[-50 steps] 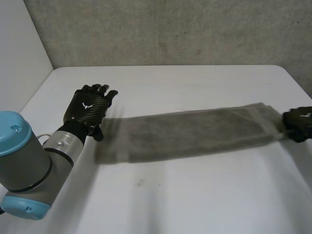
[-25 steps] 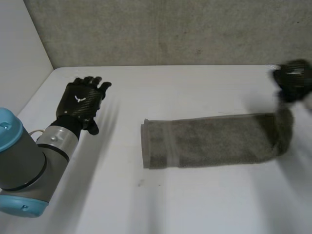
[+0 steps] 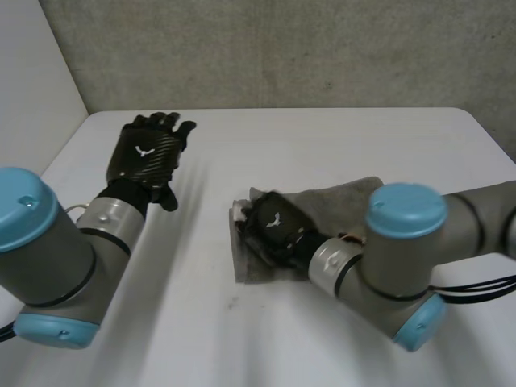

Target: Fold the towel.

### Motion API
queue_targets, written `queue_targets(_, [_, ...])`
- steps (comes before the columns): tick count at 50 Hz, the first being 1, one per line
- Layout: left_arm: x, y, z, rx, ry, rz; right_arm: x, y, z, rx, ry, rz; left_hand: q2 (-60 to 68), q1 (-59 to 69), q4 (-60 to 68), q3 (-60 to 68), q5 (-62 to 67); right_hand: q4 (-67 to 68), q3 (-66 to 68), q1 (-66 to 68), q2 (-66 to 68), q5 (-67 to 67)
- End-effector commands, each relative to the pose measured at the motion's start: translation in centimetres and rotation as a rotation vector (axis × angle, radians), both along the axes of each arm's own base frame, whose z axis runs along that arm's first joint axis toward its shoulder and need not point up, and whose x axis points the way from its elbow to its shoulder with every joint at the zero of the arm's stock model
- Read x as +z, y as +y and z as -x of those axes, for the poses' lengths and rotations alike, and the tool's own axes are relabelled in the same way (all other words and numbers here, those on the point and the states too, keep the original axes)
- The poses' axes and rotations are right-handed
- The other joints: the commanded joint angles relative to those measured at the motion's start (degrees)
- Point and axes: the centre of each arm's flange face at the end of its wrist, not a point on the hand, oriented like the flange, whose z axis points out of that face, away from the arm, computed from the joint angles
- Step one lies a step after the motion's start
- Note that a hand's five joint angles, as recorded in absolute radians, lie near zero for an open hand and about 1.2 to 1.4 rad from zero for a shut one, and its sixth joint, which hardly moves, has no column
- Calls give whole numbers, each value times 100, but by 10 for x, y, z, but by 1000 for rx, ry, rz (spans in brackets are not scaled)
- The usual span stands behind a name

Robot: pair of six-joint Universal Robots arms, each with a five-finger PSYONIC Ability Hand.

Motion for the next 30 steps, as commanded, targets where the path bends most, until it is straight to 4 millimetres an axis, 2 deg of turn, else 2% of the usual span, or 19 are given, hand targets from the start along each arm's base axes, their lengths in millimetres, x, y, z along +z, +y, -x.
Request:
queue_targets(1, [2,5,34,-88,14,22,26,-42,55,-212,-128,-131,207,139,191,181,-13,-3655,-3671,-3517,-3546,-3697])
queue_targets(2, [2,5,34,-88,14,22,26,-42,56,-212,-129,-132,207,140,192,182,-13,-3655,-3671,-3517,-3546,-3697])
queue_targets(4, [2,7,49,-124,27,26,33,-51,80,-298,-190,-201,291,223,276,265,71,-3655,-3671,-3517,-3546,-3697])
queue_targets(5, [1,7,49,-124,27,26,33,-51,80,-298,-190,-202,291,224,276,266,71,-3655,-3671,-3517,-3546,-3697])
queue_targets(7, [-3,10,66,-165,41,18,30,-63,110,-399,-231,-267,358,291,343,333,138,-3655,-3671,-3517,-3546,-3697])
queue_targets(8, [-3,10,66,-165,41,18,30,-63,110,-399,-231,-268,358,291,343,333,138,-3655,-3671,-3517,-3546,-3697])
queue_targets(10, [-15,13,81,-190,40,-7,23,-68,131,-446,-239,-313,392,325,377,367,172,-3655,-3671,-3517,-3546,-3697])
queue_targets(13, [-25,14,87,-194,28,-25,18,-69,139,-458,-235,-334,392,325,377,367,172,-3655,-3671,-3517,-3546,-3697])
queue_targets(15, [-46,15,95,-198,0,-63,10,-74,158,-498,-222,-348,392,325,377,367,172,-3655,-3671,-3517,-3546,-3697])
queue_targets(16, [-46,15,95,-198,-1,-64,10,-74,158,-498,-222,-348,392,325,377,367,172,-3655,-3671,-3517,-3546,-3697])
queue_targets(17, [-58,15,96,-194,-19,-86,7,-76,166,-517,-211,-347,392,325,377,367,172,-3655,-3671,-3517,-3546,-3697])
queue_targets(18, [-70,14,96,-187,-34,-107,4,-77,173,-532,-196,-341,392,325,377,367,172,-3065,-3081,-2926,-2956,-3106])
queue_targets(21, [-80,14,96,-184,-51,-128,1,-76,176,-535,-175,-333,392,325,377,367,172,-2486,-2502,-2348,-2377,-2528])
queue_targets(23, [-97,17,93,-180,-78,-168,-6,-77,180,-537,-122,-304,392,325,377,367,172,-880,-896,-741,-771,-921])
queue_targets(24, [-97,17,93,-180,-79,-168,-6,-77,180,-537,-121,-304,392,325,377,367,172,-871,-887,-733,-762,-913])
queue_targets(26, [-105,20,91,-179,-98,-198,-14,-78,183,-537,-58,-270,375,308,360,350,155,1305,1289,1443,1414,1263])
queue_targets(27, [-105,20,91,-179,-98,-198,-14,-78,183,-537,-58,-270,375,308,360,350,155,1315,1299,1454,1424,1274])
queue_targets(29, [-107,26,89,-184,-112,-218,-12,-81,184,-525,-24,-222,359,291,344,333,139,3336,3320,3474,3445,3294])
queue_targets(30, [-107,27,89,-184,-112,-218,-12,-81,184,-525,-24,-221,358,291,343,333,138,3345,3329,3483,3454,3303])
